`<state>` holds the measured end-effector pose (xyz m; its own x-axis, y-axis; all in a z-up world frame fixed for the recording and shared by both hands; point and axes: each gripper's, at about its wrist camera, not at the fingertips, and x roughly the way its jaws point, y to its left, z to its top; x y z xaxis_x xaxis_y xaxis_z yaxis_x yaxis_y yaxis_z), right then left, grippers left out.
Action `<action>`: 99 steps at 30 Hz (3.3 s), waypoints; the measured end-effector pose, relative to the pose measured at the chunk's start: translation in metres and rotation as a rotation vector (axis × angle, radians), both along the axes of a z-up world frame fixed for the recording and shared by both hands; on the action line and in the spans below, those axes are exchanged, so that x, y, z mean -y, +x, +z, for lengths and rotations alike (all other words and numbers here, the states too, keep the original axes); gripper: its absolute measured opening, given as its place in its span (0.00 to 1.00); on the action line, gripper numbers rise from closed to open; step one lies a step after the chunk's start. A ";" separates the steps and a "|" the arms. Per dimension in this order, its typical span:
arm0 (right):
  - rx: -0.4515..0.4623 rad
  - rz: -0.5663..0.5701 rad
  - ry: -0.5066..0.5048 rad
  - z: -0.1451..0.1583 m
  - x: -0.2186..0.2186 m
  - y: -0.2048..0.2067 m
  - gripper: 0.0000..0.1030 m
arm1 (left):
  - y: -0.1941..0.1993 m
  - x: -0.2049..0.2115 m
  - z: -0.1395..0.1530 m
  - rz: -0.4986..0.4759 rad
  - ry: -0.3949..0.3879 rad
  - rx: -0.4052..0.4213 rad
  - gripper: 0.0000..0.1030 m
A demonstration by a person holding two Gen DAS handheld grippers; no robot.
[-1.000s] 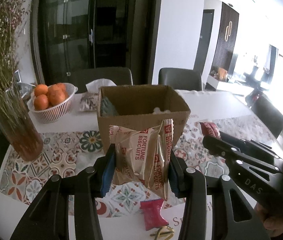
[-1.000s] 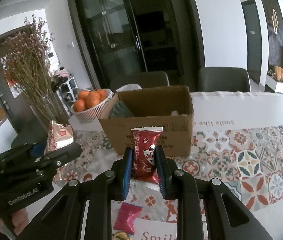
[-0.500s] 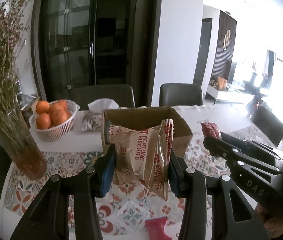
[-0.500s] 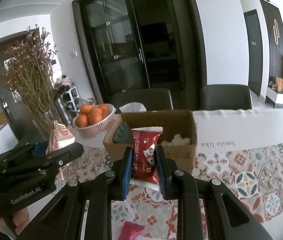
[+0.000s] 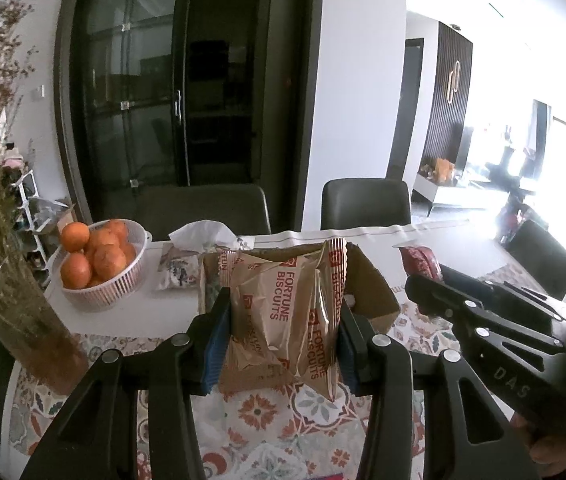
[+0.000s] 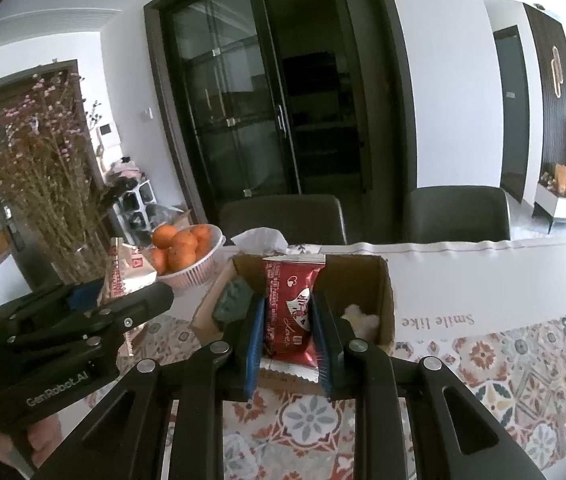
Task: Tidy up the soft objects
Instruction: 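Lift the biscuit packets and red candy and carry them over the box, then open both tools to drop the biscuits and candy into the box, then move both tools toward the red snack pack and yellow toy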
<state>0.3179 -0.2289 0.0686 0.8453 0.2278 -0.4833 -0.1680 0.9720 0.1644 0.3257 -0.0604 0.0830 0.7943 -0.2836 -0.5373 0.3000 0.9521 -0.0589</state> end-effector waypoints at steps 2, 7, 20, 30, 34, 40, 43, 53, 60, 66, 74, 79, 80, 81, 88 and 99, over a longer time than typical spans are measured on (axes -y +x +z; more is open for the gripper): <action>-0.005 0.000 0.002 -0.001 0.003 0.008 0.24 | 0.010 0.001 -0.001 -0.002 0.002 -0.007 0.44; -0.032 0.006 0.002 -0.004 0.006 0.032 0.24 | 0.032 0.004 -0.005 -0.005 0.009 -0.030 0.44; -0.132 0.022 0.014 -0.025 0.006 0.097 0.24 | 0.101 0.014 -0.033 -0.057 0.014 -0.171 0.45; -0.259 0.017 0.036 -0.053 0.013 0.142 0.24 | 0.141 0.026 -0.063 -0.073 0.046 -0.314 0.47; -0.307 0.009 0.043 -0.065 0.017 0.154 0.27 | 0.151 0.028 -0.074 -0.052 0.078 -0.353 0.55; -0.352 -0.036 0.048 -0.074 0.025 0.163 0.45 | 0.153 0.027 -0.078 -0.021 0.101 -0.361 0.65; -0.351 -0.044 0.050 -0.074 0.027 0.160 0.45 | 0.148 0.027 -0.077 -0.027 0.105 -0.360 0.66; -0.321 -0.080 0.018 -0.055 0.027 0.135 0.45 | 0.115 0.019 -0.058 -0.001 0.119 -0.319 0.67; -0.304 -0.085 0.021 -0.043 0.022 0.102 0.45 | 0.079 0.010 -0.039 0.003 0.134 -0.279 0.73; -0.277 -0.071 0.024 -0.033 0.014 0.069 0.50 | 0.044 0.001 -0.032 0.003 0.134 -0.267 0.74; -0.269 -0.088 -0.036 -0.024 0.001 0.026 0.52 | 0.001 -0.014 -0.035 0.000 0.103 -0.287 0.74; -0.271 -0.086 -0.049 -0.024 -0.006 0.000 0.52 | -0.024 -0.022 -0.038 -0.004 0.090 -0.296 0.78; -0.273 -0.085 -0.052 -0.024 -0.008 -0.007 0.53 | -0.029 -0.023 -0.039 -0.004 0.088 -0.298 0.79; -0.274 -0.085 -0.055 -0.025 -0.009 -0.011 0.53 | -0.034 -0.025 -0.041 -0.006 0.086 -0.302 0.79; -0.296 -0.113 -0.061 -0.033 -0.017 -0.047 0.55 | -0.060 -0.033 -0.051 -0.028 0.088 -0.328 0.79; -0.341 -0.128 -0.068 -0.057 -0.034 -0.092 0.55 | -0.097 -0.045 -0.070 -0.070 0.108 -0.340 0.79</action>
<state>0.2263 -0.1950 0.0119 0.6529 0.0888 -0.7522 0.0086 0.9922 0.1245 0.2287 -0.0149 0.0132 0.5459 -0.2578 -0.7972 0.3453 0.9361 -0.0663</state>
